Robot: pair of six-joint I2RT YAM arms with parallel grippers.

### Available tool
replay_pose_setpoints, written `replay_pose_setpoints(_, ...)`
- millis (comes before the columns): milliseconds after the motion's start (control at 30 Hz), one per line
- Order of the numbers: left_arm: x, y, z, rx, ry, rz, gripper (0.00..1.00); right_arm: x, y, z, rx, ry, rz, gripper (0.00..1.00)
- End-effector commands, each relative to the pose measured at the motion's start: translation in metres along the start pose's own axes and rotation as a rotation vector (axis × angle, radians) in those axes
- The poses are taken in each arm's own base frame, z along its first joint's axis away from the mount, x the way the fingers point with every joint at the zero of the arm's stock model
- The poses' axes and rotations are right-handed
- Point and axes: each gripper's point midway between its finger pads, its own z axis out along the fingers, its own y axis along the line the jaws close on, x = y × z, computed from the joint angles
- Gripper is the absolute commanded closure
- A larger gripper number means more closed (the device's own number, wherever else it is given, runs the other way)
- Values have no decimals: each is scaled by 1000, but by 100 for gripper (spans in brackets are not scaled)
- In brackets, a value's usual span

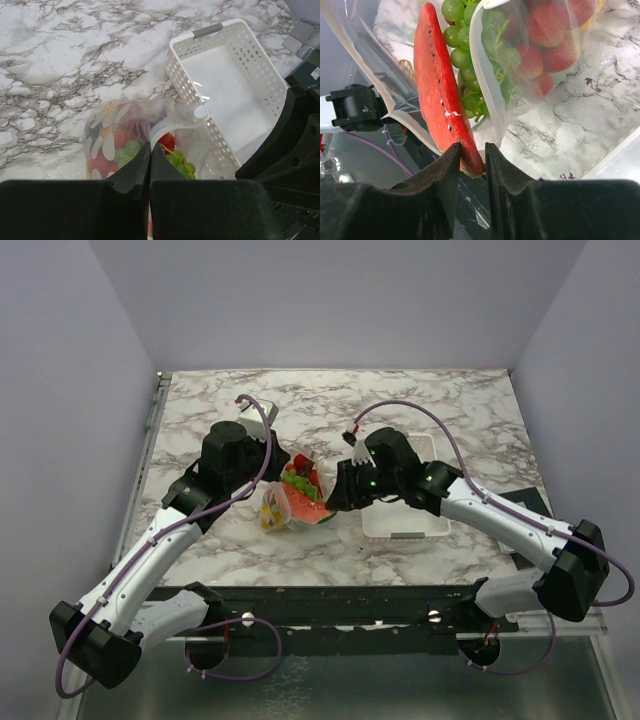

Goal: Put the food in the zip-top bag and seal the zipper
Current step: Adjust the fake fruit in the zipper food storage bag.

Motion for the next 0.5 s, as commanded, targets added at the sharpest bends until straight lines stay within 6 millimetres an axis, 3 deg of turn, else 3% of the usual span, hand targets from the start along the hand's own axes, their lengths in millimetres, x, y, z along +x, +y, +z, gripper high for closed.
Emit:
replay_pose_setpoints(0,-13,0,-1,-1,-49,1,99,2,5,5,-47,10,21,69)
replay_pose_setpoints(67,-13,0,-1,-1,-48,1,99,4,7,6,-59,20,27,71)
replay_pose_setpoints(233,-13,-1,-2,2,-49,1,99,2,8,5,-63,12,29,99)
replay_pose_setpoints(467,-12,-3,-1,13,-43,1,99,-10,10,-2,-37,-33,41,100)
